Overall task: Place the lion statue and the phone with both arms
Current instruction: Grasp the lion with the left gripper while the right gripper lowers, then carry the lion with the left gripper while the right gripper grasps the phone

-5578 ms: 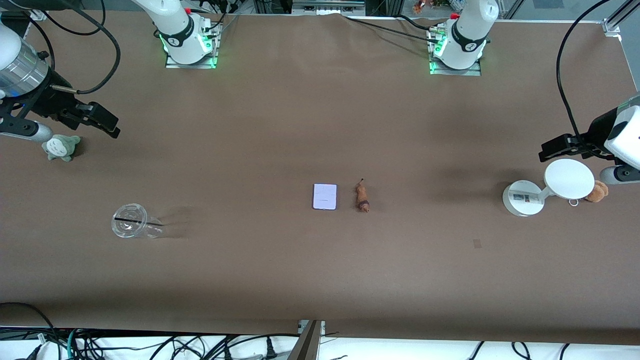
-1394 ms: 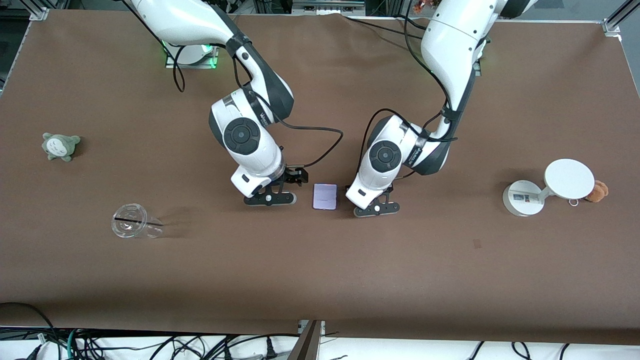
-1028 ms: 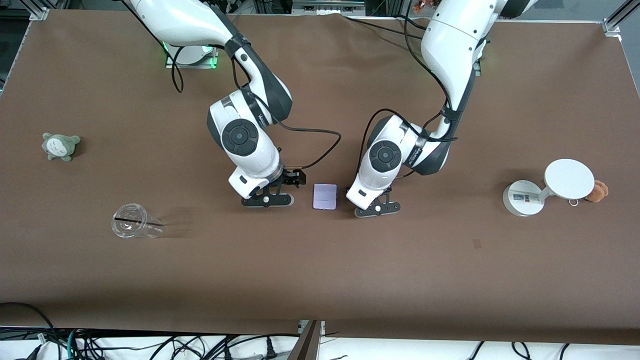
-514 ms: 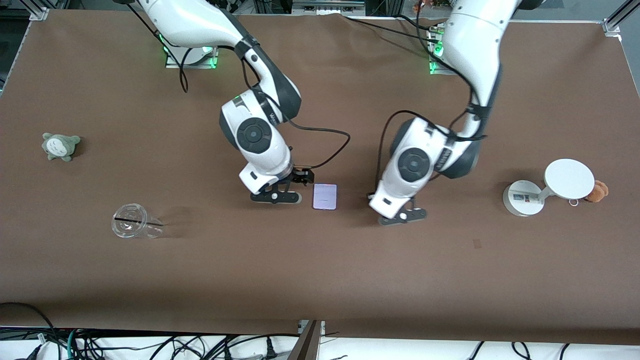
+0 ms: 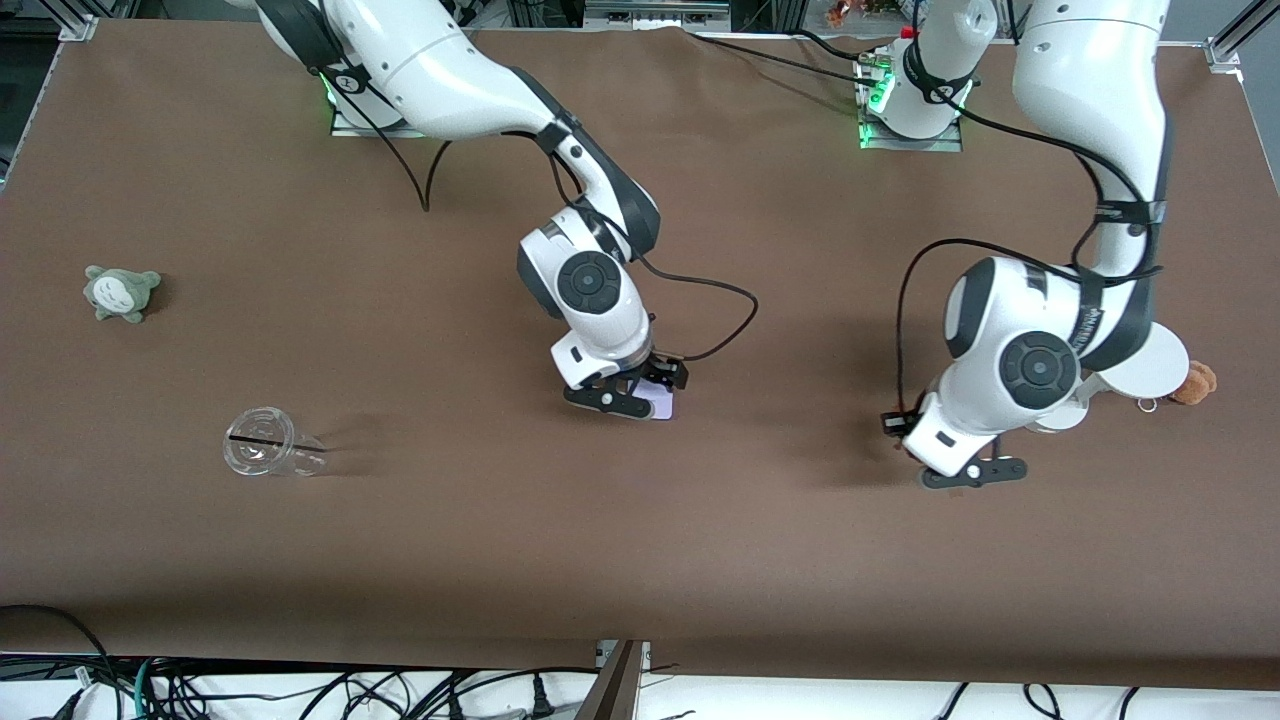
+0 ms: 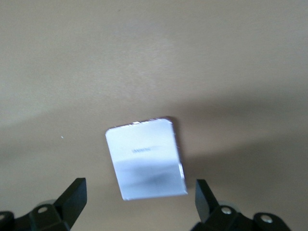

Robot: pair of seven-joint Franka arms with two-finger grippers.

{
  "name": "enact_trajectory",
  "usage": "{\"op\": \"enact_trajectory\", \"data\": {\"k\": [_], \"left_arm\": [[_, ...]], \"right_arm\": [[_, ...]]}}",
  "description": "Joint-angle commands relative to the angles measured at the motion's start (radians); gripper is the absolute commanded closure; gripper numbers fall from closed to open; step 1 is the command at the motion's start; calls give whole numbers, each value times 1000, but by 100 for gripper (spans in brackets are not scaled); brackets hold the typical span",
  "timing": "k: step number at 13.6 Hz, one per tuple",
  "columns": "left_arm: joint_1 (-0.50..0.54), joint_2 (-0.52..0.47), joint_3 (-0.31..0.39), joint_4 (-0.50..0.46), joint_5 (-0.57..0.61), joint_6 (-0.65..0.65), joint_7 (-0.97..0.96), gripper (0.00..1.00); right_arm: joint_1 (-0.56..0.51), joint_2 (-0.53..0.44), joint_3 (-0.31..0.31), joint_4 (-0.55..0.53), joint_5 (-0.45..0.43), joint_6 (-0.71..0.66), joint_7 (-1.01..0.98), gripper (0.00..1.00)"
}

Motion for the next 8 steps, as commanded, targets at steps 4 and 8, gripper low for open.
{"op": "enact_trajectory", "data": {"k": [4, 8], "left_arm": [[112, -56, -18, -151, 95, 104, 121, 100], [146, -103, -18, -308, 95, 270, 181, 100]], "right_arm": [[21, 71, -5, 63, -72, 27, 34, 0], [42, 96, -15, 63, -87, 61, 51, 0]]}}
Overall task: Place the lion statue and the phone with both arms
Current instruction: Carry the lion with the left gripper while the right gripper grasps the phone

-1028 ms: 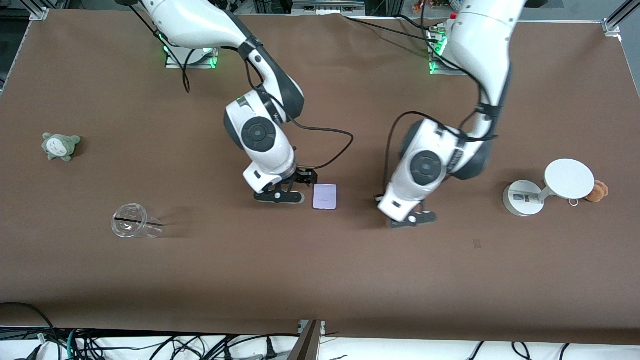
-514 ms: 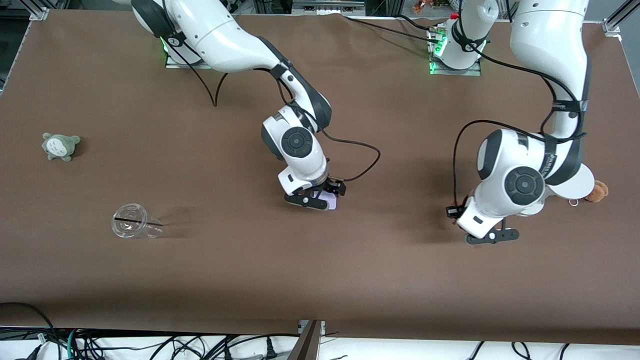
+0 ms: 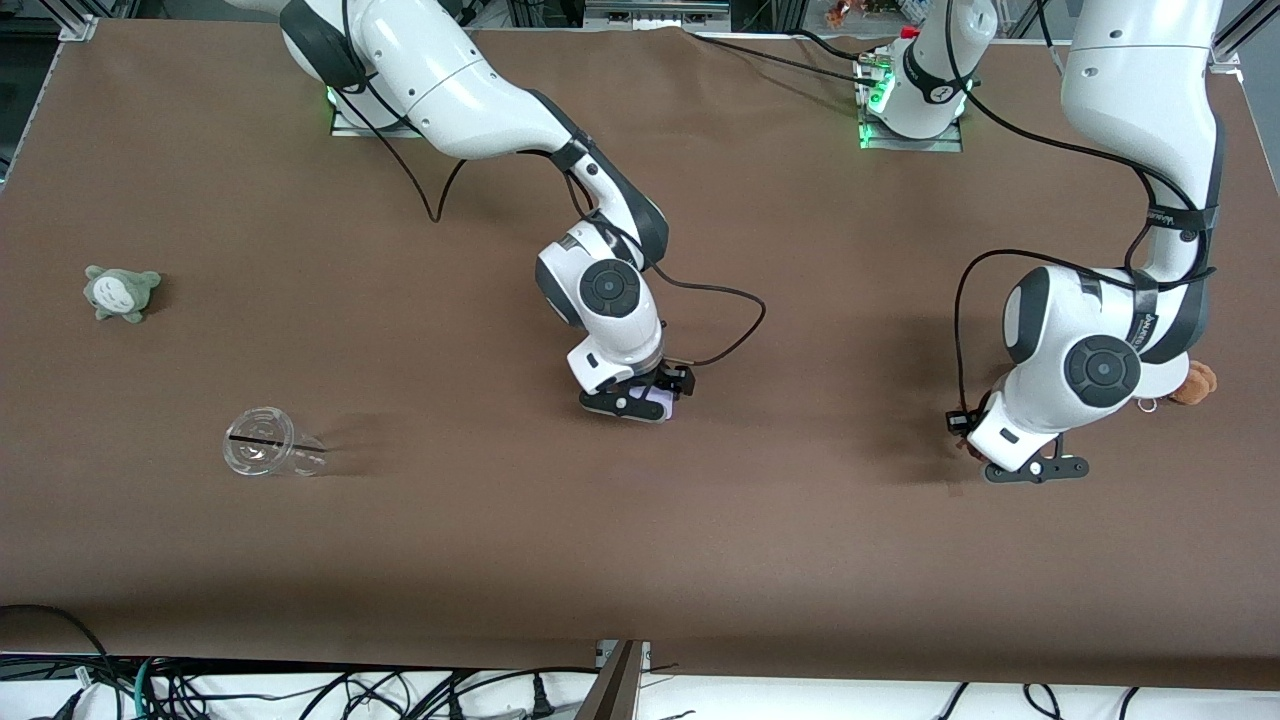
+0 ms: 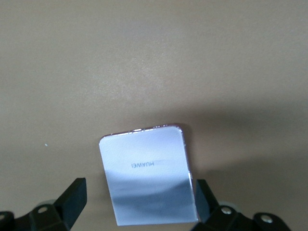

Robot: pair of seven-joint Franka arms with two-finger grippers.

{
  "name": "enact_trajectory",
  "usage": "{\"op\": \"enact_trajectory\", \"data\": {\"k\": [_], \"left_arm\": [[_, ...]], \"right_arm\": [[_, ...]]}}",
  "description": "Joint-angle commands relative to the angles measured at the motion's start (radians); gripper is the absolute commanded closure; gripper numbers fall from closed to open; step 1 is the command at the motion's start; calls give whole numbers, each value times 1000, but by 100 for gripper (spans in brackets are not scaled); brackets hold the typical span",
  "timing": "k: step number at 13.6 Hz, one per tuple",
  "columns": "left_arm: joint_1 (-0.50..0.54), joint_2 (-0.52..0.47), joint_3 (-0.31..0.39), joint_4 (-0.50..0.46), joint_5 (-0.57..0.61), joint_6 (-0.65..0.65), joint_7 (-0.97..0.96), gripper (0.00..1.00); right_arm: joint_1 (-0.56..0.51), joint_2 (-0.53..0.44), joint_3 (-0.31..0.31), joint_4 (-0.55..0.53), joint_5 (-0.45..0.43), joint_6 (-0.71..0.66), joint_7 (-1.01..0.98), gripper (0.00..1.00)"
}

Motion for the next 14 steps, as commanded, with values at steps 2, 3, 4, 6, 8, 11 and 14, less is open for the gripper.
{"op": "enact_trajectory", "data": {"k": [2, 3, 4, 6, 8, 11, 14], "left_arm": [[47, -82, -16, -154, 24, 113, 73, 100], [63, -88, -16, -168, 24, 129, 99, 100], [80, -94, -18, -187, 24, 144, 120, 100], [97, -113, -21, -252, 24, 205, 128, 100], [97, -128, -21, -305, 22, 262, 127, 100], [94, -139, -24, -319, 19, 262, 111, 100], [95, -159, -39, -342, 19, 264, 102, 100]], "right_arm": [[36, 41, -20, 34, -54, 19, 31, 0], [36, 43, -20, 34, -75, 19, 29, 0], [36, 44, -19, 31, -101, 18, 28, 0], [36, 43, -19, 28, -149, 7, 19, 0], [36, 41, -19, 29, -150, 0, 16, 0], [36, 49, -19, 29, -150, 9, 25, 0], [37, 52, -19, 31, -150, 10, 29, 0]]}}
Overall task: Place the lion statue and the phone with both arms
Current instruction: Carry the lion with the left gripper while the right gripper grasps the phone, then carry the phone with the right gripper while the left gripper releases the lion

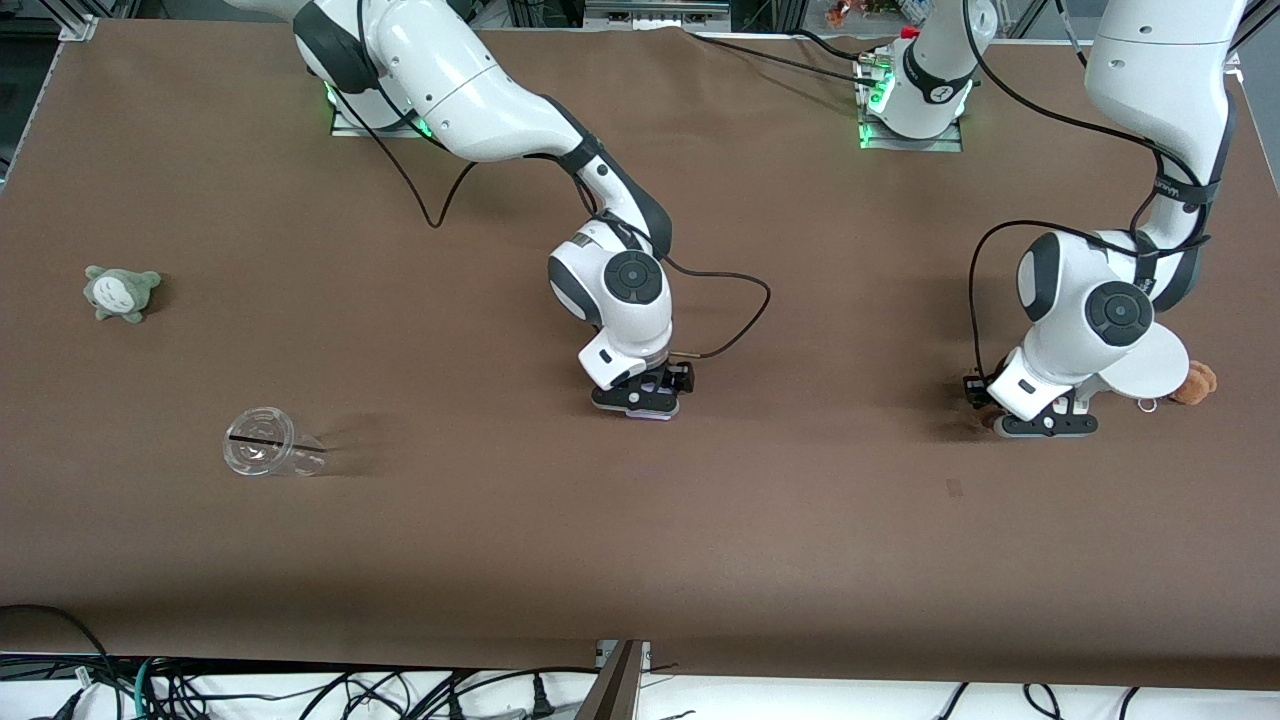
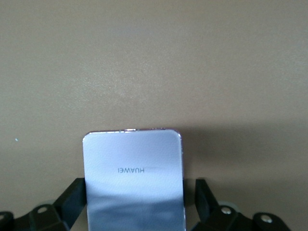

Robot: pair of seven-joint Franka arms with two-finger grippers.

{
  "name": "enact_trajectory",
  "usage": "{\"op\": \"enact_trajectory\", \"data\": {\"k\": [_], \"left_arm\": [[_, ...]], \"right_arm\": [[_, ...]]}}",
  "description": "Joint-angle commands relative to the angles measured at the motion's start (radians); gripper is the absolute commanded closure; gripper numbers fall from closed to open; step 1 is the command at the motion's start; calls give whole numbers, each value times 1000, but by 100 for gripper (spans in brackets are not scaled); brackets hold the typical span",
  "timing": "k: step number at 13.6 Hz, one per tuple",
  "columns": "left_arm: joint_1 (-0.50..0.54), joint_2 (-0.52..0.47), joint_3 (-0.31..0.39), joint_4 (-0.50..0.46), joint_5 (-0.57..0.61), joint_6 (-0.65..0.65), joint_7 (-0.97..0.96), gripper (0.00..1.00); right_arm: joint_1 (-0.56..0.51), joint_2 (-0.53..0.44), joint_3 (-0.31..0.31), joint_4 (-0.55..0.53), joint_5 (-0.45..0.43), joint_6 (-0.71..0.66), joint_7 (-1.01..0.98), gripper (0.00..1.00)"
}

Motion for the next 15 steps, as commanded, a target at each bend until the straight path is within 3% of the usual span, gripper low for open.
{"op": "enact_trajectory", "data": {"k": [1, 3, 7, 8, 12, 14, 15], "left_arm": [[9, -57, -12, -57, 19, 13, -9, 100], [10, -57, -12, -57, 19, 14, -2, 100], [32, -50, -12, -69, 19, 42, 6, 100], [32, -50, -12, -74, 19, 53, 6, 100], [32, -42, -12, -79, 19, 67, 8, 100], [32, -27, -12, -79, 19, 87, 6, 100], [32, -27, -12, -73, 19, 85, 11, 82]], "right_arm": [[10, 22, -9, 30, -18, -1, 21, 2], [9, 23, -9, 30, -18, -1, 13, 12], [-5, 9, -9, 30, -18, -25, -43, 48], [-10, 8, -12, 32, -14, -45, -71, 53], [-86, -47, 0, 23, -1, -108, -204, 53], [-100, -111, -6, -46, 17, -130, -308, 53], [-123, -147, -6, -93, 28, -130, -363, 52]]}}
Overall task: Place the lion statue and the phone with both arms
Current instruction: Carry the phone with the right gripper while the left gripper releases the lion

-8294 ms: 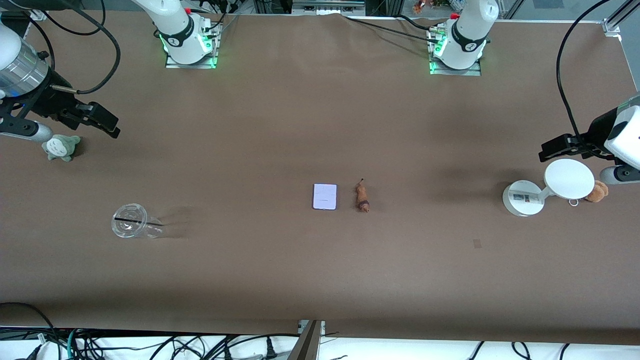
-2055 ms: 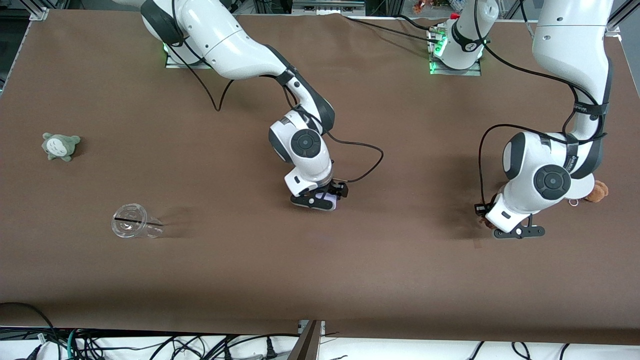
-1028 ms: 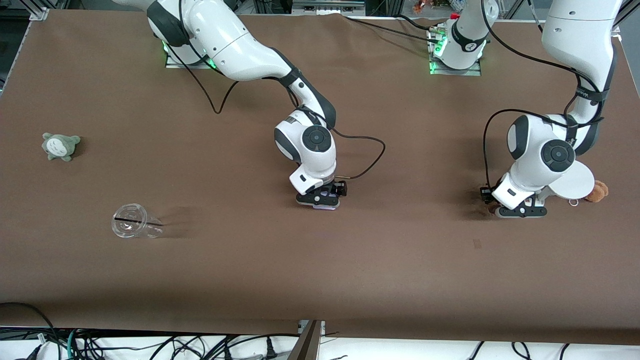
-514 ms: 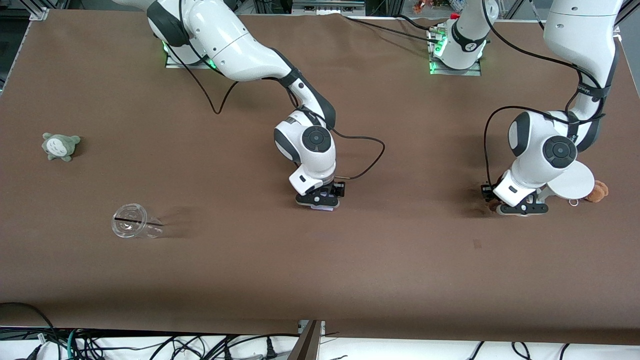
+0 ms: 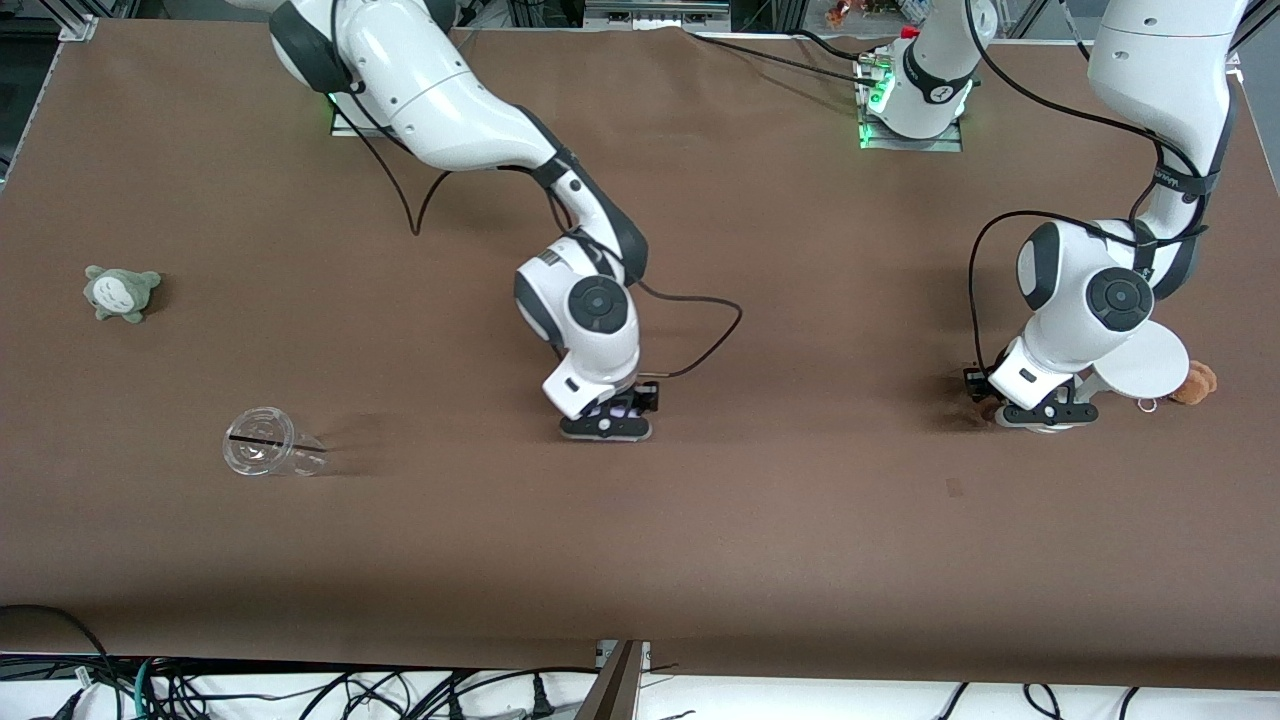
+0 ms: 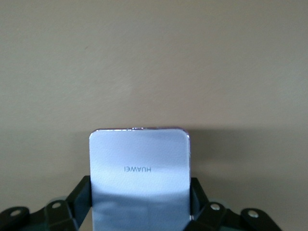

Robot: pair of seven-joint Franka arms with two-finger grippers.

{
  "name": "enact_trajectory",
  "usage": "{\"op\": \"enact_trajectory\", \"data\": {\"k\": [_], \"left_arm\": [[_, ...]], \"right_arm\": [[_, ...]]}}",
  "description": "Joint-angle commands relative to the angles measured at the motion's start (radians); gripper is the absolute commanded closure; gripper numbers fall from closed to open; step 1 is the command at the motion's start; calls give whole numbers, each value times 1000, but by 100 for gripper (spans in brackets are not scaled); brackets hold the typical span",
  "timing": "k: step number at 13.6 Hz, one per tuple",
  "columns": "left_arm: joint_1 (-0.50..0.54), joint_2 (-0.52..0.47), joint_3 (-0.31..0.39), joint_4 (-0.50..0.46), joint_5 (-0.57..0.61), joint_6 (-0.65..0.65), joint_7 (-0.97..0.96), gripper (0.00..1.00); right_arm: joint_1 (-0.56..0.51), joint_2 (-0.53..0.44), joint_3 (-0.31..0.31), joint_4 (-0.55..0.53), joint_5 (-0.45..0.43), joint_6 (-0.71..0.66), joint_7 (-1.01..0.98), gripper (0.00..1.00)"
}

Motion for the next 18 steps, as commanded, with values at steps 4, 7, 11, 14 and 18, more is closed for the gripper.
{"op": "enact_trajectory", "data": {"k": [4, 7, 11, 14, 18], "left_arm": [[10, -39, -8, -3, 19, 1, 19, 0], [-4, -89, -32, 14, 19, -64, -7, 0], [-4, -106, -100, 196, 19, -364, -97, 0], [-7, -102, -129, 386, 19, -581, -107, 0], [-8, -103, -130, 628, 5, -866, -107, 0]], "right_arm": [[-144, -260, 9, -330, 62, 6, -326, 51], [-260, -392, 9, -599, 102, 185, -530, 49], [-369, -430, 9, -844, 153, 450, -645, 44], [-383, -429, 7, -861, 155, 489, -633, 44], [-449, -416, 7, -858, 161, 488, -639, 8]]}}
